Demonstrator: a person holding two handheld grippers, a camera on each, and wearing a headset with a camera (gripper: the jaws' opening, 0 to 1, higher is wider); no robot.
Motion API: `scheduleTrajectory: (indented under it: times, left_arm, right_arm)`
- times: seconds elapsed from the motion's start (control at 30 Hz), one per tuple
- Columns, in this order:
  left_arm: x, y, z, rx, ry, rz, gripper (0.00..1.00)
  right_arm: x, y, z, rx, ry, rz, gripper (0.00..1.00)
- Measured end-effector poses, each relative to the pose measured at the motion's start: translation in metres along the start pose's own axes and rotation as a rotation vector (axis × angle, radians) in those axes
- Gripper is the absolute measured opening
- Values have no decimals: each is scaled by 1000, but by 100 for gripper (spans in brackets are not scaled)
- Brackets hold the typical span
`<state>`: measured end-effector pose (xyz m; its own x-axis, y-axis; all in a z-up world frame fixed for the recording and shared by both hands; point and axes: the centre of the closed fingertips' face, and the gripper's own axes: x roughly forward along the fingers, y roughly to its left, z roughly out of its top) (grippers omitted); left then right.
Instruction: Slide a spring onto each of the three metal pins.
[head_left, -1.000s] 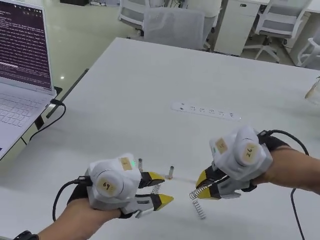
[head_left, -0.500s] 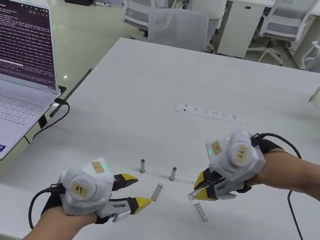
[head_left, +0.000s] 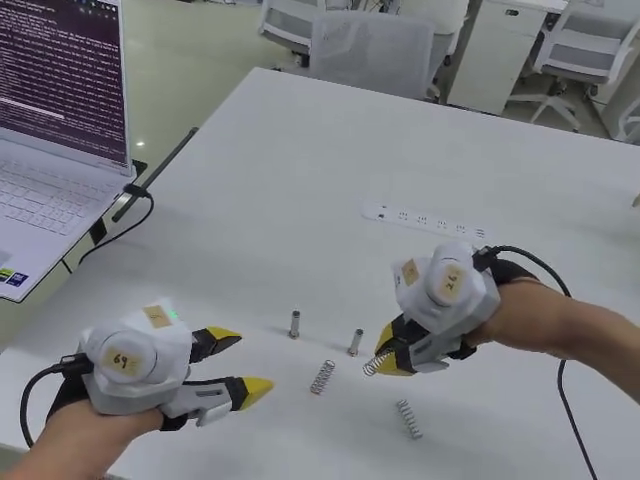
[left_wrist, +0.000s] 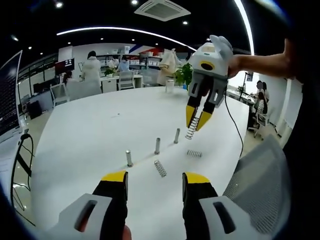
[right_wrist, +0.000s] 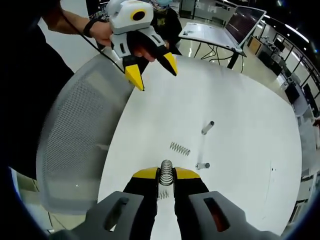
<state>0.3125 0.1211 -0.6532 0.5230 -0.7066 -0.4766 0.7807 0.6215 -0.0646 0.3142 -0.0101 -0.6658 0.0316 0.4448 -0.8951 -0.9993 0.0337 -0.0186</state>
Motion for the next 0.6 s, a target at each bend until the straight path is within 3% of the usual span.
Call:
scheduleTrajectory:
  times: [0.6]
  left_arm:
    - [-13, 7, -14, -41, 2, 26, 38]
  right_arm:
    - [18, -40, 27, -18, 19, 10, 8]
